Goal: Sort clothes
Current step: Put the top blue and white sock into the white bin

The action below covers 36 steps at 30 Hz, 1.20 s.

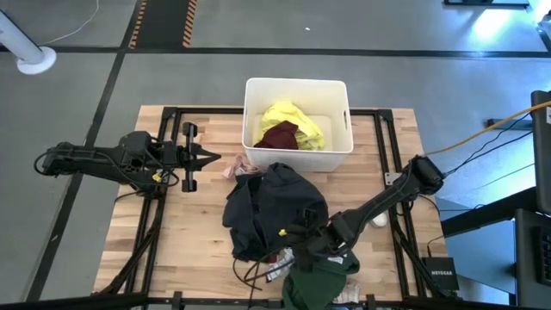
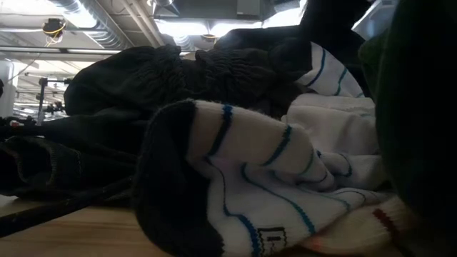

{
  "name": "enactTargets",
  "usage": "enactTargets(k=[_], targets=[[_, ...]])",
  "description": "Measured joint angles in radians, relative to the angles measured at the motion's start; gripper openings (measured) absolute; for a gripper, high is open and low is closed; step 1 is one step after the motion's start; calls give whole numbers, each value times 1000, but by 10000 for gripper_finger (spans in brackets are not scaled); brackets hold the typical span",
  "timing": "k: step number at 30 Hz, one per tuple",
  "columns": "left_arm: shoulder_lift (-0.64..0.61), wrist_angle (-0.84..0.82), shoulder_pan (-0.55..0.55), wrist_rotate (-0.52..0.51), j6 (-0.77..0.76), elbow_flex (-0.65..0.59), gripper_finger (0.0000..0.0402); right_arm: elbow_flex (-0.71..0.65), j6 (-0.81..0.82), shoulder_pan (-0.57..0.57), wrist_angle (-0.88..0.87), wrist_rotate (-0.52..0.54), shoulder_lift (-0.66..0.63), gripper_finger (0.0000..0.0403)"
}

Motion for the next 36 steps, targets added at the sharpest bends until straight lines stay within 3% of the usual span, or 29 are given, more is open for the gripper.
enactTargets(k=[7,10,13,15,20,24,29,36], targets=[[0,-1,0,0,0,0,0,-2,-20,-21,18,-22,59,166],[0,-2,0,0,0,0,0,11,-25,-27,15,-17,58,117],[0,0,0,0,7,0,0,52,-48,-26,-17,-6,57,38],[0,0,0,0,8,0,0,90,-74,-26,-24,9,55,17],[7,2,0,1,8,0,0,245,-100,-25,-146,118,55,32],[29,5,0,11,15,0,0,405,-158,-26,-270,260,54,11],[77,19,-2,11,21,0,0,596,-234,-46,-356,424,52,24],[174,102,-6,11,6,0,0,763,-378,-101,-358,475,52,10]])
